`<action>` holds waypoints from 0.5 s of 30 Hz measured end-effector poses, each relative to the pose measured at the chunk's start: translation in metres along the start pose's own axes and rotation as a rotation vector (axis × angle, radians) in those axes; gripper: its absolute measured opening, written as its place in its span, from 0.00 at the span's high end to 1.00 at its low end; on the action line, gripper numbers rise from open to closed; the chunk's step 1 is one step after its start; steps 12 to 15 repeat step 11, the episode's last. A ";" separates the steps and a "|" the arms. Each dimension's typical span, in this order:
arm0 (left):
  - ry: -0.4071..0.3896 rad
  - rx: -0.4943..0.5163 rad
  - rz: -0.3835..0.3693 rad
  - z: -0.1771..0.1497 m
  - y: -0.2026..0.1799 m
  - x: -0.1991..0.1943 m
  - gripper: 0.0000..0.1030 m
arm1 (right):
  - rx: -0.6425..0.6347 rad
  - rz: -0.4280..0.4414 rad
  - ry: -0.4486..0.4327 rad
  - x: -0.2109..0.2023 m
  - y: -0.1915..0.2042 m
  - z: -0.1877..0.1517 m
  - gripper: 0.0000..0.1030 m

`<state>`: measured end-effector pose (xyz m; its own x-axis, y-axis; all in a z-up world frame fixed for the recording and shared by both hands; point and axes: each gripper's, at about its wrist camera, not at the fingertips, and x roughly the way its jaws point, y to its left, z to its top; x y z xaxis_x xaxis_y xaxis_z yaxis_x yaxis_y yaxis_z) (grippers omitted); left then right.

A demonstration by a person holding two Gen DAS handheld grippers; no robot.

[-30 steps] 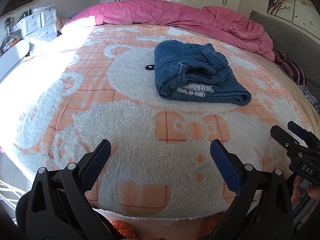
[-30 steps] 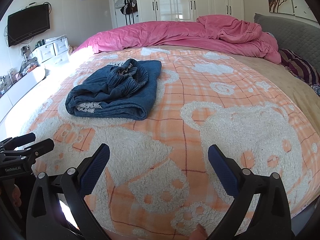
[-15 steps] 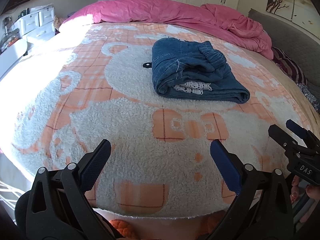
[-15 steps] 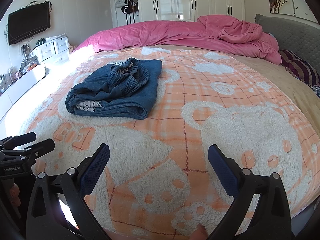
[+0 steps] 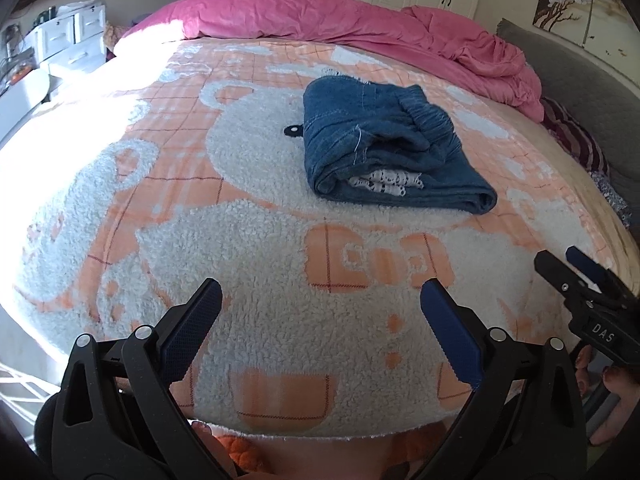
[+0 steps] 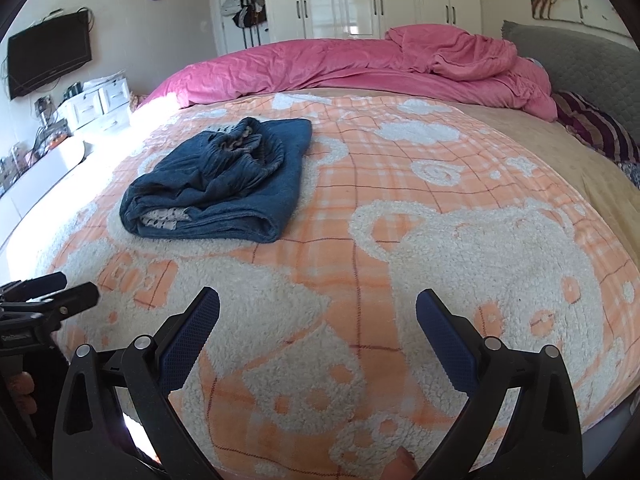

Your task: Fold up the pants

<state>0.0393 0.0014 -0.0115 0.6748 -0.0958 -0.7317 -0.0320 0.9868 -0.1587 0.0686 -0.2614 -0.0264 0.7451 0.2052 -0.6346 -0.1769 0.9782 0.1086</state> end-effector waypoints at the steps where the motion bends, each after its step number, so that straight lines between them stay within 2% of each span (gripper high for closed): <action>1: -0.009 -0.011 0.001 0.005 0.003 -0.002 0.09 | 0.017 -0.010 0.000 0.001 -0.007 0.003 0.05; 2: -0.006 -0.018 0.003 0.010 0.007 -0.002 0.09 | 0.035 -0.017 0.001 0.002 -0.014 0.007 0.05; 5: 0.008 -0.030 0.090 0.033 0.028 0.002 0.09 | 0.126 -0.049 -0.015 0.003 -0.055 0.028 0.05; 7: 0.035 -0.064 0.134 0.056 0.059 0.012 0.09 | 0.174 -0.088 -0.007 0.006 -0.087 0.043 0.05; 9: 0.054 -0.109 0.180 0.077 0.093 0.021 0.09 | 0.228 -0.153 0.008 0.012 -0.126 0.059 0.05; 11: 0.050 -0.149 0.259 0.104 0.137 0.034 0.09 | 0.241 -0.277 0.038 0.024 -0.165 0.075 0.05; 15: 0.050 -0.149 0.259 0.104 0.137 0.034 0.09 | 0.241 -0.277 0.038 0.024 -0.165 0.075 0.05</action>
